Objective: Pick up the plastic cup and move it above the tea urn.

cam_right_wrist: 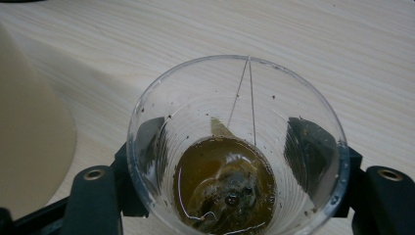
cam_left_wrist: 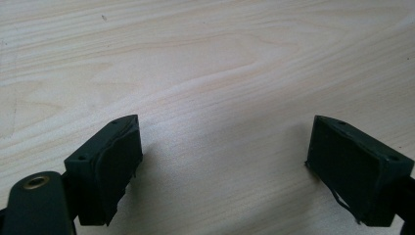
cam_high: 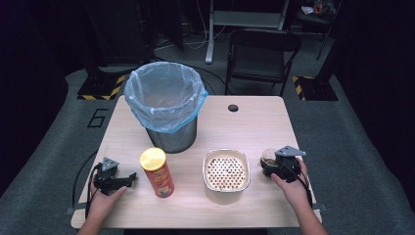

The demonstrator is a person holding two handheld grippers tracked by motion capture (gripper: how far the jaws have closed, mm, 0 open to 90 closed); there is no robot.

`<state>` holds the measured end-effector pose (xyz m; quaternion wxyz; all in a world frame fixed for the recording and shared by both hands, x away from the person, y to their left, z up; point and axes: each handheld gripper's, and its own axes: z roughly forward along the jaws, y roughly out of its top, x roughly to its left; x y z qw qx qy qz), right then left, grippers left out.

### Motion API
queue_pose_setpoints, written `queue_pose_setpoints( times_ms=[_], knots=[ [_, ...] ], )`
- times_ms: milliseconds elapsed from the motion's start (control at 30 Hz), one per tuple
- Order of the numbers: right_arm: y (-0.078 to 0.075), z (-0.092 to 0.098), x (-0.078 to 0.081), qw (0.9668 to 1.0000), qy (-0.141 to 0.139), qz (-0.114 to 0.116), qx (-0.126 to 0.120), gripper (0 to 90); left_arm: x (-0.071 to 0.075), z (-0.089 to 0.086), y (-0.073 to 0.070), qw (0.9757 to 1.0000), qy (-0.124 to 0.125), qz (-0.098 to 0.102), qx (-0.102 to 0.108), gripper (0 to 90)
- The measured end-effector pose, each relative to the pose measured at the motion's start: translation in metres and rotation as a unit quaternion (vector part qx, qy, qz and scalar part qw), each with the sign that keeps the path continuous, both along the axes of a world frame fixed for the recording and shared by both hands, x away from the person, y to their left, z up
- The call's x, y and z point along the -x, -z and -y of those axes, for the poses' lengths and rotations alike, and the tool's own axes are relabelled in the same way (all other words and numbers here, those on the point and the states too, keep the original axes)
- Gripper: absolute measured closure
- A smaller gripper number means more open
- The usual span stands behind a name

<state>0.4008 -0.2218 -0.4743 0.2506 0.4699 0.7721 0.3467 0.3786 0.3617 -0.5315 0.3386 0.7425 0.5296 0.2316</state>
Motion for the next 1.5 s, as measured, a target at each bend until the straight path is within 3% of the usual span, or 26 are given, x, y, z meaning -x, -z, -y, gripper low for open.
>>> queue_pose_setpoints(
  times_ms=[133, 300, 400, 467, 500, 533, 600, 700, 733, 767, 800, 833, 867, 933, 967, 1000, 1067, 1233, 1367, 1467, 1500],
  knots=[
    [-0.012, -0.002, -0.004, 0.9992, -0.039, -0.004, -0.004, 33.7, 0.000, 0.000, 0.000, 1.0000, 0.000, 0.000, 0.000, 12.4],
    [-0.034, -0.009, -0.012, 0.9951, -0.095, 0.016, 0.022, 34.7, 0.000, 0.000, 0.000, 1.0000, 0.000, 0.000, 0.000, 12.4],
    [-0.050, -0.018, -0.018, 0.9872, -0.140, 0.045, 0.062, 35.2, 0.000, 0.000, 0.000, 1.0000, 0.000, 0.000, 0.000, 12.4],
    [-0.058, -0.025, -0.022, 0.9812, -0.162, 0.065, 0.082, 35.2, 0.000, 0.000, 0.000, 1.0000, 0.000, 0.000, 0.000, 12.4],
    [-0.061, -0.029, -0.023, 0.9798, -0.164, 0.072, 0.089, 35.3, 0.000, 0.000, 0.000, 1.0000, 0.000, 0.000, 0.000, 12.4],
    [-0.067, -0.034, -0.027, 0.9727, -0.185, 0.089, 0.109, 35.3, 0.000, 0.000, 0.000, 1.0000, 0.000, 0.000, 0.000, 12.4],
    [-0.076, -0.040, -0.033, 0.9652, -0.205, 0.107, 0.123, 35.5, 0.000, 0.000, 0.000, 1.0000, 0.000, 0.000, 0.000, 12.4],
    [-0.087, -0.047, -0.039, 0.9573, -0.228, 0.122, 0.130, 35.7, 0.000, 0.000, 0.000, 1.0000, 0.000, 0.000, 0.000, 12.4],
    [-0.092, -0.051, -0.042, 0.9528, -0.244, 0.126, 0.130, 35.7, 0.000, 0.000, 0.000, 1.0000, 0.000, 0.000, 0.000, 12.4],
    [-0.094, -0.053, -0.043, 0.9506, -0.251, 0.129, 0.129, 35.7, 0.000, 0.000, 0.000, 1.0000, 0.000, 0.000, 0.000, 12.4],
    [-0.094, -0.053, -0.043, 0.9506, -0.251, 0.129, 0.129, 35.7, 0.000, 0.000, 0.000, 1.0000, 0.000, 0.000, 0.000, 12.4],
    [-0.101, -0.060, -0.046, 0.9419, -0.274, 0.143, 0.132, 35.7, 0.000, 0.000, 0.000, 1.0000, 0.000, 0.000, 0.000, 12.4],
    [-0.101, -0.062, -0.047, 0.9403, -0.278, 0.145, 0.133, 35.6, 0.000, 0.000, 0.000, 1.0000, 0.000, 0.000, 0.000, 12.4],
    [-0.104, -0.067, -0.049, 0.9336, -0.293, 0.155, 0.136, 35.6, 0.000, 0.000, 0.000, 1.0000, 0.000, 0.000, 0.000, 12.4],
    [-0.104, -0.070, -0.050, 0.9297, -0.301, 0.161, 0.138, 35.6, 0.000, 0.000, 0.000, 1.0000, 0.000, 0.000, 0.000, 12.4],
    [-0.104, -0.073, -0.052, 0.9234, -0.313, 0.168, 0.144, 35.7, 0.000, 0.000, 0.000, 1.0000, 0.000, 0.000, 0.000, 12.4],
    [-0.105, -0.077, -0.054, 0.9156, -0.326, 0.179, 0.153, 35.7, 0.000, 0.000, 0.000, 1.0000, 0.000, 0.000, 0.000, 12.4],
    [-0.106, -0.083, -0.063, 0.9024, -0.360, 0.195, 0.135, 35.8, 0.000, 0.000, 0.000, 1.0000, 0.000, 0.000, 0.000, 12.4],
    [-0.107, -0.090, -0.066, 0.8870, -0.397, 0.196, 0.133, 35.9, 0.000, 0.000, 0.000, 1.0000, 0.000, 0.000, 0.000, 12.4],
    [-0.107, -0.098, -0.065, 0.8715, -0.426, 0.199, 0.140, 36.0, 0.000, 0.000, 0.000, 1.0000, 0.000, 0.000, 0.000, 12.4],
    [-0.107, -0.101, -0.064, 0.8678, -0.432, 0.200, 0.142, 36.0, 0.000, 0.000, 0.000, 1.0000, 0.000, 0.000, 0.000, 12.4]
  ],
)
